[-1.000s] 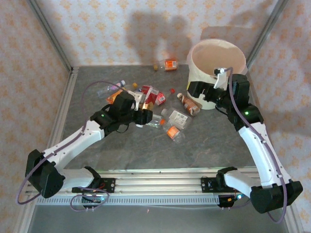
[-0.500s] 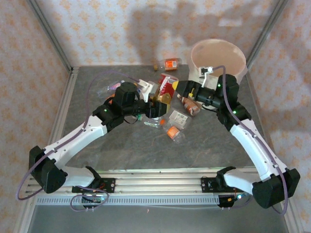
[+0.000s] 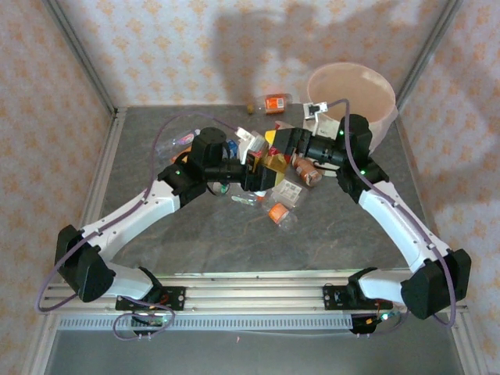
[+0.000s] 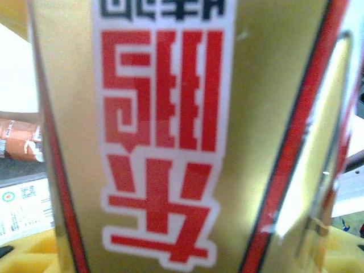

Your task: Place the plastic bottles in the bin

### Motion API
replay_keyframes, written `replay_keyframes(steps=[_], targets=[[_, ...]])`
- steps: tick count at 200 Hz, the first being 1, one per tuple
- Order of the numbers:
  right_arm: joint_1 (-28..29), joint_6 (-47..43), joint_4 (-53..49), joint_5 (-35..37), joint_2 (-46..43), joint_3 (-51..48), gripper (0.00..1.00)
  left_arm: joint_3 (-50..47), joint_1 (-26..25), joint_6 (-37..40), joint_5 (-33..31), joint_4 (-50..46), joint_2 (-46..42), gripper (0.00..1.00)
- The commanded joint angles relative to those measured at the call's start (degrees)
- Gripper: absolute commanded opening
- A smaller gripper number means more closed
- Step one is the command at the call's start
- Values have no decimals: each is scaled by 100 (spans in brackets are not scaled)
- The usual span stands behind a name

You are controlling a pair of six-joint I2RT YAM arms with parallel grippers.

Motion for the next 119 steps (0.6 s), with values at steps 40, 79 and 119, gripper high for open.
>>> replay_keyframes(steps=[40,79,119], targets=[[45,-574,-104,-336,-225,133,66,194,-25,-69,-85,297,6,47],[39,-715,-182,-88,-234,134,55,234,-26,-89,-58,296,10,54],[36,-1109,-905,973,-230,261,47,255,-23,97,-793,-168,-70,91]])
